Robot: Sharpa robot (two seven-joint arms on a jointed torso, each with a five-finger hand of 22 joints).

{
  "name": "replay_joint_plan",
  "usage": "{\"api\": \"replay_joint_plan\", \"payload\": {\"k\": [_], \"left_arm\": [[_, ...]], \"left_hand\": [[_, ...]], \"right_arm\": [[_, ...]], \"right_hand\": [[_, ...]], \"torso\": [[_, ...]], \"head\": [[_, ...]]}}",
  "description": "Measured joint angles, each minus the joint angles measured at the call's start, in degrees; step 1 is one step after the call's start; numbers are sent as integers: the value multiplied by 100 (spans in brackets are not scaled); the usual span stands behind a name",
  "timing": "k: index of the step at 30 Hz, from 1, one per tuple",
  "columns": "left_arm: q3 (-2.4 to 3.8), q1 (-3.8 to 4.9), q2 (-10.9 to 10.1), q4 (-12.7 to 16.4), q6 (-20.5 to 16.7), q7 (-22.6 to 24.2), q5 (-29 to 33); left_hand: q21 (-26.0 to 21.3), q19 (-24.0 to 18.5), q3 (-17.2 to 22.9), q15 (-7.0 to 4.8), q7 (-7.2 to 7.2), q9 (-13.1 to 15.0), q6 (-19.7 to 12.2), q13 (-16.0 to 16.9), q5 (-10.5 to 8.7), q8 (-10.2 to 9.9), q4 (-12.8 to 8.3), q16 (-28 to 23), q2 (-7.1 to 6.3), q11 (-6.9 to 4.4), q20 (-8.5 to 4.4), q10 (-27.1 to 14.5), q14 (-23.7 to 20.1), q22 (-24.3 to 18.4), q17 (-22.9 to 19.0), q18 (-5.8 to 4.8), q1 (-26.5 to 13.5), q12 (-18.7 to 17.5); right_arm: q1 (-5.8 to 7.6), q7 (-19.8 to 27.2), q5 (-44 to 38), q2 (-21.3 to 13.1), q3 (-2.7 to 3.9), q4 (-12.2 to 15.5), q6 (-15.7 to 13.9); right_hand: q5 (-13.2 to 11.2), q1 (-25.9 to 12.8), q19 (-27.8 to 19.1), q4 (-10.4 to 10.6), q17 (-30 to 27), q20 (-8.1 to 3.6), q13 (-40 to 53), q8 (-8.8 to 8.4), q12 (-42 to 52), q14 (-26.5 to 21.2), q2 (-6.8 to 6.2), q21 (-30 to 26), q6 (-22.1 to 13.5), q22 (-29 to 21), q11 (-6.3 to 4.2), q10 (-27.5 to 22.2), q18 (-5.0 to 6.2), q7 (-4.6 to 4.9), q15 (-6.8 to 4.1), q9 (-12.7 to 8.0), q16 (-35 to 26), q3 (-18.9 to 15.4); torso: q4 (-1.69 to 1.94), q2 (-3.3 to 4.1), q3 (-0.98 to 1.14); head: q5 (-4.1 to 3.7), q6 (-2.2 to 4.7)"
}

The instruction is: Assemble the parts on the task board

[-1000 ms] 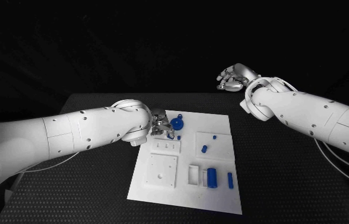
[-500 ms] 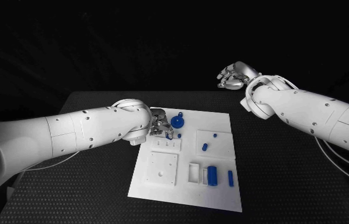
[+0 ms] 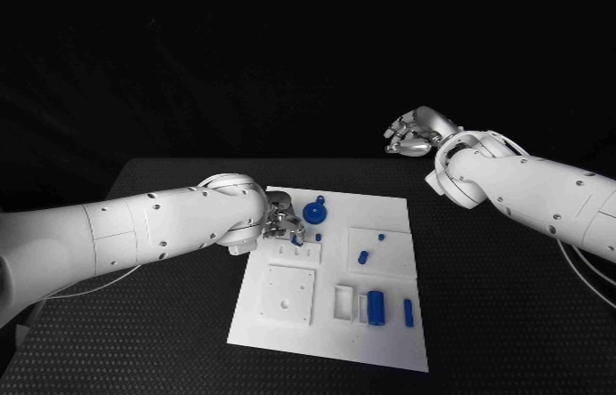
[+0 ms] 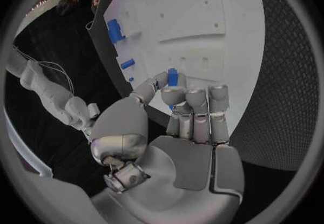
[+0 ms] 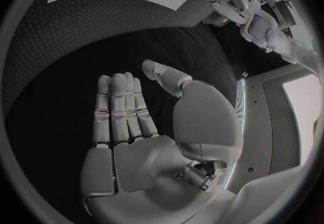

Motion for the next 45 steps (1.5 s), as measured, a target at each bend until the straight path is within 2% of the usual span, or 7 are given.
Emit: {"api": "replay_joint_plan", "payload": {"k": [7,10,19,23,40,42,45], "left_arm": [[-1,-47,-1,-22,62,-16,5],[-1,-48,-2,-28,85,-22,5],[0,-65,4,-42,146,-31,5],[0,-73,3,-44,186,-32,3],[0,-130,13,-37,208,-34,-350],[0,-130,13,-37,206,-34,-390],[0,-132,13,-37,204,-33,-437]], "left_hand": [[23,0,1,18,0,54,0,19,-1,0,0,23,106,0,0,0,19,28,11,0,-106,44],[23,23,59,18,0,83,0,30,-217,0,-58,67,123,-1,2,1,19,56,15,0,-131,82],[22,32,104,19,0,203,0,35,-239,0,-86,67,152,-11,-9,11,20,73,14,-1,-289,105],[22,82,185,19,0,209,0,35,-388,0,-88,67,176,-14,-21,14,20,83,14,0,-371,105],[22,81,427,21,0,208,0,34,-526,33,-88,67,136,-20,-21,19,21,92,13,0,-489,127],[22,81,437,29,0,209,0,34,-722,33,-88,94,136,-20,-21,19,28,102,13,0,-489,127],[22,81,474,29,0,209,0,34,-858,33,-69,94,136,-20,-21,20,28,104,13,55,-489,149]], "right_arm": [[-1,3,1,2,0,-16,20],[-1,4,2,3,0,-24,28],[-1,9,3,22,0,-34,46],[-2,11,3,23,0,-34,52],[-4,19,5,21,0,-18,61],[-5,20,6,21,0,-17,61],[-8,22,8,23,0,-16,62]], "right_hand": [[76,0,0,0,-25,0,-25,0,0,-7,0,0,1,-1,0,-1,0,-1,8,-5,23,0],[104,0,0,0,-31,0,-32,0,0,-7,0,-25,1,0,0,-1,0,-1,8,-7,23,0],[104,0,0,-16,-44,0,-44,0,0,-7,0,-34,-14,-1,-2,-4,0,14,8,-7,23,-16],[104,0,0,-16,-47,0,-50,0,0,-21,0,-34,-24,-1,-7,-14,0,5,-6,-12,23,-16],[187,0,-21,-16,-75,21,-77,0,0,-44,0,-34,-25,-1,-1,-24,0,4,5,-17,44,-16],[187,0,-21,-16,-76,21,-79,0,0,-44,0,-34,-24,-1,4,-20,0,3,5,-18,44,-16],[210,-18,-21,1,-87,21,-85,0,0,-44,17,-34,-24,-1,16,-8,0,3,5,-23,65,-33]], "torso": [[-3,0,0],[-3,0,-1],[-4,0,-1],[-4,0,-3],[-1,-1,-7],[-2,-1,-7],[-3,-1,-7]], "head": [[5,-25],[5,-32],[18,-46],[19,-51],[18,-55],[16,-58],[16,-63]]}}
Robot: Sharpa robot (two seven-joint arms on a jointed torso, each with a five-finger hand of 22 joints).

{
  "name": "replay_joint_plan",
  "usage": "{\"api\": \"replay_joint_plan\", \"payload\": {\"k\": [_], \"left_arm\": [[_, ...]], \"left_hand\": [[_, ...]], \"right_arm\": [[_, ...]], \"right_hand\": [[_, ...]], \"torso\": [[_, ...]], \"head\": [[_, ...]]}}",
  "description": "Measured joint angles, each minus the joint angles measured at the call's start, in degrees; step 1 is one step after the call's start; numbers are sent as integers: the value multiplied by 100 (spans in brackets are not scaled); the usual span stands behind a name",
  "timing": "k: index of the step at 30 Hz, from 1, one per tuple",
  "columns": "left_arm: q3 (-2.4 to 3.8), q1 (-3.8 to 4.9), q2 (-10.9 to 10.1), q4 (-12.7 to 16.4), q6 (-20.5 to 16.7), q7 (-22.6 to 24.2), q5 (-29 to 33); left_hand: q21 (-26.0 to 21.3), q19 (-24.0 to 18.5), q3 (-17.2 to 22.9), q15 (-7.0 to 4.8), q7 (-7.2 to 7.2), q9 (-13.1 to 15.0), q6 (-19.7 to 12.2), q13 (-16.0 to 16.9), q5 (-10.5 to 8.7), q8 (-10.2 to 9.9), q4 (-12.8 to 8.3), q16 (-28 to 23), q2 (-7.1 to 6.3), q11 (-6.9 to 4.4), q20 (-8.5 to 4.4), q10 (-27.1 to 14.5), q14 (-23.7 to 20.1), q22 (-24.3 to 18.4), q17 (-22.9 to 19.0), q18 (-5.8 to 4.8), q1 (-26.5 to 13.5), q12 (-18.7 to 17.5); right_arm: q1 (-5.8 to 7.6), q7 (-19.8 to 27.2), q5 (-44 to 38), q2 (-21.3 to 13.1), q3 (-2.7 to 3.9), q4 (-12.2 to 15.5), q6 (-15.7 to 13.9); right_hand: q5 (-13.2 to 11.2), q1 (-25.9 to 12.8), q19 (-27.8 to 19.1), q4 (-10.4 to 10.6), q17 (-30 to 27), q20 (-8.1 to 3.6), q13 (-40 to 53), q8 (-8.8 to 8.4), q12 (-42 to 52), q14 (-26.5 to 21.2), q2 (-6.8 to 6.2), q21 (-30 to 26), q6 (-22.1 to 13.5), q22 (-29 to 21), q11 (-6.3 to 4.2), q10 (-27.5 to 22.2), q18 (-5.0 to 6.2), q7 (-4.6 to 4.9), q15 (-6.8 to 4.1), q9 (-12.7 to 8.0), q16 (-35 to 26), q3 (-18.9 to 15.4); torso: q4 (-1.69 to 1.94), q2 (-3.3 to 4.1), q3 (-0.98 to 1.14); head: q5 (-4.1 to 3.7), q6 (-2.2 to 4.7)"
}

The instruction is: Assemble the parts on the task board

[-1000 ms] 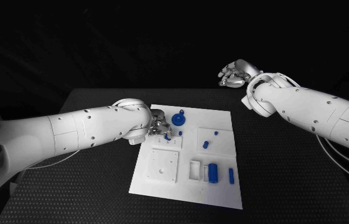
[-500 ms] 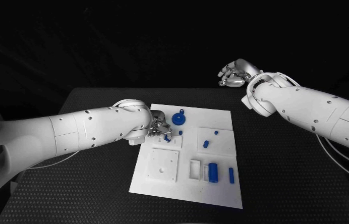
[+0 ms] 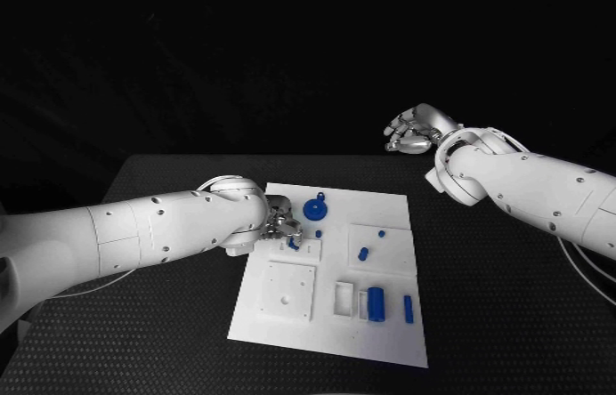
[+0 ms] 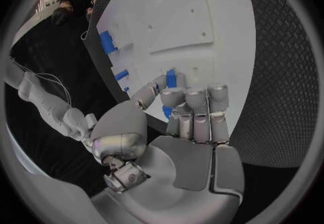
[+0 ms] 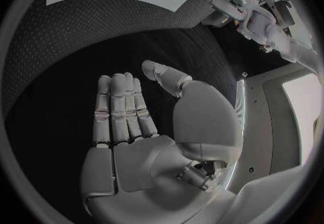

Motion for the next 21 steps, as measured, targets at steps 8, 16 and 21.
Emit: {"api": "replay_joint_plan", "payload": {"k": [8,16,21], "left_arm": [[0,-12,27,-6,2,1,-106],[1,-46,70,-16,12,4,-142],[4,-50,77,-25,18,9,-172]], "left_hand": [[0,0,-14,1,0,2,0,0,-2,1,21,0,-2,-1,0,1,0,5,-1,37,-1,0],[0,0,-16,1,0,7,0,-1,23,2,23,0,-4,-1,0,1,0,11,-1,36,2,0],[0,0,-23,1,0,11,0,-1,23,22,30,0,-4,-1,0,1,0,17,-1,37,3,0]], "right_arm": [[-10,5,7,2,0,0,2],[-14,8,12,6,0,13,6],[-15,8,15,6,0,14,8]], "right_hand": [[22,-6,0,0,-15,0,-16,23,0,1,6,0,1,0,10,-7,0,-2,0,-4,0,0],[49,-5,0,16,-24,0,-30,22,0,4,5,0,-6,0,10,-8,0,-12,-2,-5,0,-16],[133,-5,0,16,-51,0,-54,23,0,-17,5,0,-7,0,8,-12,0,-11,31,-14,23,-16]], "torso": [[0,-1,3],[-1,-1,3],[-2,-1,2]], "head": [[3,-11],[13,-21],[3,-24]]}}
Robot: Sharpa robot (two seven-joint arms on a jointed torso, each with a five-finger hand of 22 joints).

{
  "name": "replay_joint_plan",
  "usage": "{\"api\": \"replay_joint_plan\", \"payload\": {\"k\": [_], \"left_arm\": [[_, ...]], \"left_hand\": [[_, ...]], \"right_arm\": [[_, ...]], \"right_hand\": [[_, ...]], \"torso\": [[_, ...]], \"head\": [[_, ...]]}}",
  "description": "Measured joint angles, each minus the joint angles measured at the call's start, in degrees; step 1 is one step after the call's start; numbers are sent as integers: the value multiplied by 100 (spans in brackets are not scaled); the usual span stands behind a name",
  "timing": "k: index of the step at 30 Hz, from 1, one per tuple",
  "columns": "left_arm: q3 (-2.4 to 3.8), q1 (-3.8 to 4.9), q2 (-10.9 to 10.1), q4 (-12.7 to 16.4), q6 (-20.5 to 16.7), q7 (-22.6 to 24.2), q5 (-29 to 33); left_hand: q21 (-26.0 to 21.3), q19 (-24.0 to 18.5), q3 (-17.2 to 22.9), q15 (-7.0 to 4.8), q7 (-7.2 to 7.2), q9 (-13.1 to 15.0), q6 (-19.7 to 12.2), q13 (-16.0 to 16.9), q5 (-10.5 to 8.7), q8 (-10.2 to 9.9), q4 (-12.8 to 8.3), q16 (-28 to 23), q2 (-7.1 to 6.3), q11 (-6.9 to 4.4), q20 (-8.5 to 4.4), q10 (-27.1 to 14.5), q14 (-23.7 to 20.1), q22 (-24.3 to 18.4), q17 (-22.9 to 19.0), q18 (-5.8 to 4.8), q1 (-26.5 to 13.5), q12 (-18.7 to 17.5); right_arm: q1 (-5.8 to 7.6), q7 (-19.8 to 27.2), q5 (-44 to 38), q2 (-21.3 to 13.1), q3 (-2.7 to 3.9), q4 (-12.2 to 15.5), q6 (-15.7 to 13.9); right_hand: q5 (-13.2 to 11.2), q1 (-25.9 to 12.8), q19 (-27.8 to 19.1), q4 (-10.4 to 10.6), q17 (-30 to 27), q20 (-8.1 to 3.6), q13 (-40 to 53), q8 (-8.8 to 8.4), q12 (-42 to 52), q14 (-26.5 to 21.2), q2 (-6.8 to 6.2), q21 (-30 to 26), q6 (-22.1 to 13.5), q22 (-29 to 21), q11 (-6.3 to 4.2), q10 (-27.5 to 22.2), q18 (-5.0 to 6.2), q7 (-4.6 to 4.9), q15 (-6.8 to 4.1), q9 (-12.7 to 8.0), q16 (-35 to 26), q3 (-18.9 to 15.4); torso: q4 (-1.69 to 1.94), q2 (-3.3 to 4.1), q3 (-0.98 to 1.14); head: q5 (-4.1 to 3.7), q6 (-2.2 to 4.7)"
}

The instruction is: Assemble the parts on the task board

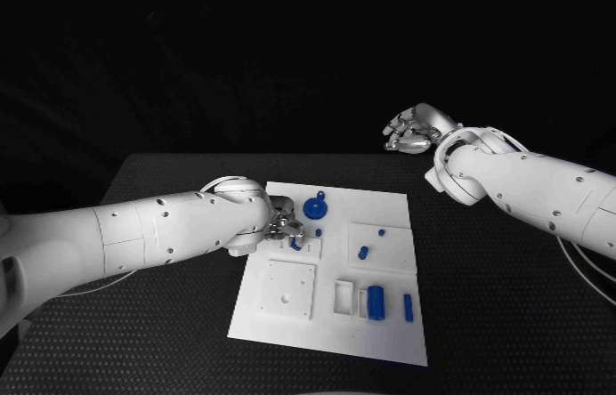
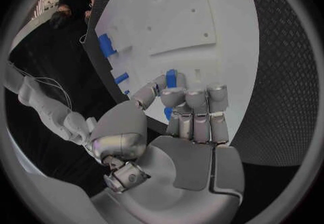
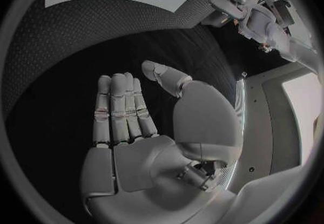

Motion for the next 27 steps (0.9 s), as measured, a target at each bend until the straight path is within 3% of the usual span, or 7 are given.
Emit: {"api": "replay_joint_plan", "payload": {"k": [27], "left_arm": [[2,-4,2,-14,27,-1,-95]], "left_hand": [[0,0,-11,1,0,-8,0,-6,-23,45,12,0,24,0,0,0,0,4,-1,0,-24,0]], "right_arm": [[-9,1,7,19,0,2,18]], "right_hand": [[48,-23,-21,-16,-18,21,-21,0,0,-21,22,0,-20,0,-2,-23,0,17,-13,-5,22,-16]], "torso": [[4,0,-3]], "head": [[-9,2]]}}
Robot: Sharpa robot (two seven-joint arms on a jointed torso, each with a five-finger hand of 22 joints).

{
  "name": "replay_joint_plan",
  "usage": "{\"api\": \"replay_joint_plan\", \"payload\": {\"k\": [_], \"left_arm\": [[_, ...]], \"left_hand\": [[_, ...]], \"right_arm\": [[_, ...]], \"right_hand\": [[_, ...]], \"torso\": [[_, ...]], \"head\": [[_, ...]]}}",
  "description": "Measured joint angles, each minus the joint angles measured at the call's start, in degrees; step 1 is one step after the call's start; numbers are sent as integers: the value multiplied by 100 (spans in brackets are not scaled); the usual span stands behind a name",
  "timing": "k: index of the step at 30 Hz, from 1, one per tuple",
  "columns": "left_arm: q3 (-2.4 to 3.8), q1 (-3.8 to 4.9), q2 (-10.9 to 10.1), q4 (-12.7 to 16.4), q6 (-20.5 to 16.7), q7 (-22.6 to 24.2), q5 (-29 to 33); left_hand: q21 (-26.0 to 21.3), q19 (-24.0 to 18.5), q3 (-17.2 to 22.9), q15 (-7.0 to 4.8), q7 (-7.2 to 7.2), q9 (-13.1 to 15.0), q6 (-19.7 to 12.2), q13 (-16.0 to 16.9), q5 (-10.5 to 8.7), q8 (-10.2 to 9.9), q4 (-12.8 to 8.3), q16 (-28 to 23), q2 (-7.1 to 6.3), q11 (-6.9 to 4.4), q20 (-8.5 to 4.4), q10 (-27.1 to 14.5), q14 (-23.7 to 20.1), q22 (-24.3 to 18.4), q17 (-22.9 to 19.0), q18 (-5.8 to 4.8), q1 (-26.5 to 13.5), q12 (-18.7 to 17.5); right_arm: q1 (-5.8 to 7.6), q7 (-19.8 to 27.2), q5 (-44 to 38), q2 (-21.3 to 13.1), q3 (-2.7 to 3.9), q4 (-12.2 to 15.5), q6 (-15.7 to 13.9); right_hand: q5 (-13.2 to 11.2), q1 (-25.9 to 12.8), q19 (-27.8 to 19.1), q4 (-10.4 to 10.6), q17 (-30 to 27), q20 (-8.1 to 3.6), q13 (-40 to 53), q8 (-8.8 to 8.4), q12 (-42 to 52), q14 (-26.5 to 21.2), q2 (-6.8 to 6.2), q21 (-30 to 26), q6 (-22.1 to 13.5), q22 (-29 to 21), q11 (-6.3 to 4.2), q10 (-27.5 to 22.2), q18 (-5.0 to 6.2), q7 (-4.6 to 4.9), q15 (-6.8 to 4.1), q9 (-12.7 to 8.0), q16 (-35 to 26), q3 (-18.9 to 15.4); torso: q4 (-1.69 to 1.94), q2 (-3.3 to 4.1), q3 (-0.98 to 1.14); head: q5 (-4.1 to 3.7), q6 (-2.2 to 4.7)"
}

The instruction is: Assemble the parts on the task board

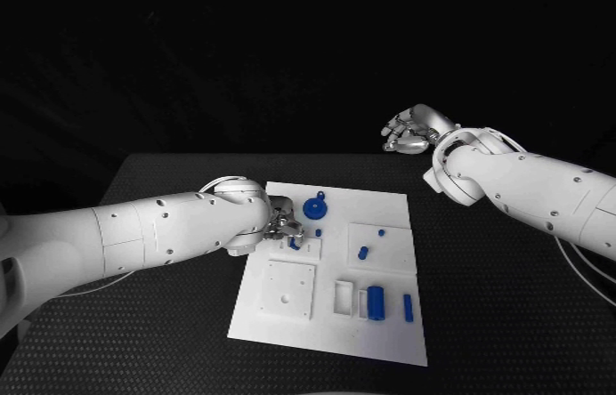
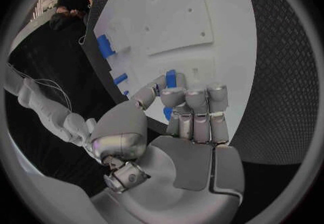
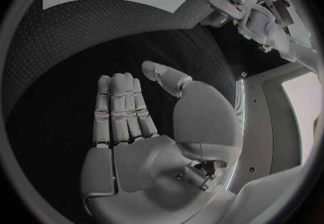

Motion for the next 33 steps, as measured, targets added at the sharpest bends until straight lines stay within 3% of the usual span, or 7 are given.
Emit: {"api": "replay_joint_plan", "payload": {"k": [20,27,33], "left_arm": [[6,-8,35,-49,93,3,-86],[7,-4,55,-64,146,-1,-102],[11,-3,69,-70,204,-9,-135]], "left_hand": [[0,0,-2,9,0,4,0,-5,-45,22,10,0,1,-8,0,8,9,5,-5,-1,-1,0],[0,0,-42,9,0,5,0,-9,-66,124,57,0,3,-14,0,13,9,5,-5,0,-3,1],[0,0,-74,10,0,4,0,-10,-221,320,94,0,48,-14,0,14,9,21,-10,-1,-48,27]], "right_arm": [[-1,1,2,1,0,11,34],[-1,1,3,2,0,14,45],[-1,1,3,2,0,13,54]], "right_hand": [[160,0,0,0,-44,0,-36,1,0,-15,0,0,-8,0,6,-12,0,-11,19,-12,21,0],[199,0,0,0,-59,0,-51,21,0,-37,0,-3,-8,1,7,-13,0,-11,2,-18,23,0],[242,0,0,0,-64,0,-56,21,0,-38,0,-23,-8,0,14,-7,0,-12,1,-18,41,0]], "torso": [[-8,0,8],[-9,1,8],[-9,1,8]], "head": [[29,-29],[40,-38],[55,-49]]}}
